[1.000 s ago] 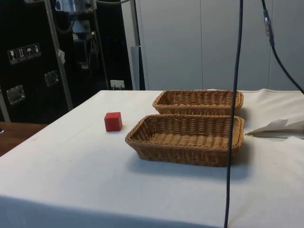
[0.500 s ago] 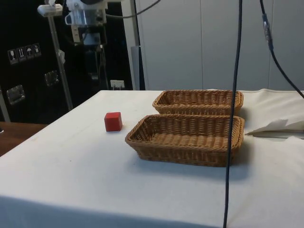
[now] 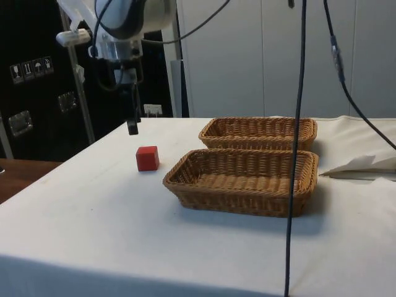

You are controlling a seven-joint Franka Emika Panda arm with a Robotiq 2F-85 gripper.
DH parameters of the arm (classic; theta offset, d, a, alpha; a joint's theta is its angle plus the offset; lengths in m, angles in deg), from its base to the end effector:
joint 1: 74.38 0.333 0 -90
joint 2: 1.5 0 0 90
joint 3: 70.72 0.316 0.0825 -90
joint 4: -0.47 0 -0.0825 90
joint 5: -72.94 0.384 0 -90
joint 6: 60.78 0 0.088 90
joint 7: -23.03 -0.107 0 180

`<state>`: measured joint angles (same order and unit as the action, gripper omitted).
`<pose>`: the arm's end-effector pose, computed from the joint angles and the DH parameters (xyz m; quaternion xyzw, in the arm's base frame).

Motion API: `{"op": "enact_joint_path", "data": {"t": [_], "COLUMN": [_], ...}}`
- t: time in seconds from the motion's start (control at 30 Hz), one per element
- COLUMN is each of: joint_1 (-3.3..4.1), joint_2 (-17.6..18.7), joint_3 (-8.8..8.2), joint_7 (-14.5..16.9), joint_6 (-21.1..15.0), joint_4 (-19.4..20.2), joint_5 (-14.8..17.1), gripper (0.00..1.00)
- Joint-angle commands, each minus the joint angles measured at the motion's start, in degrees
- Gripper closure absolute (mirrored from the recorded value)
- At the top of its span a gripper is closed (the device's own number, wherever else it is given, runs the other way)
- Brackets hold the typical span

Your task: Pick up the red cube and place it into the right basket.

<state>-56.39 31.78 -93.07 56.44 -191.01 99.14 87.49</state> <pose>0.6708 -0.0183 0.2712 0.9796 0.2007 0.0084 0.0107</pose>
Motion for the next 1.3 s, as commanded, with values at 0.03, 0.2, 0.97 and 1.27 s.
{"op": "enact_joint_path", "data": {"t": [0.03,0.2,0.97,1.27], "joint_1": [-0.86,-0.74,-1.2,-1.72], "joint_2": [0.7,1.5,6.3,7.2], "joint_3": [0.11,-1.15,-1.32,-1.2], "joint_7": [1.3,2.0,-1.8,-1.3], "joint_6": [-0.6,-0.6,-2.1,-1.9], "joint_4": [-0.2,-0.3,-1.9,-2.5], "joint_5": [0.5,0.9,4.9,4.9], "gripper": [0.0,0.0,0.0,0.0]}}
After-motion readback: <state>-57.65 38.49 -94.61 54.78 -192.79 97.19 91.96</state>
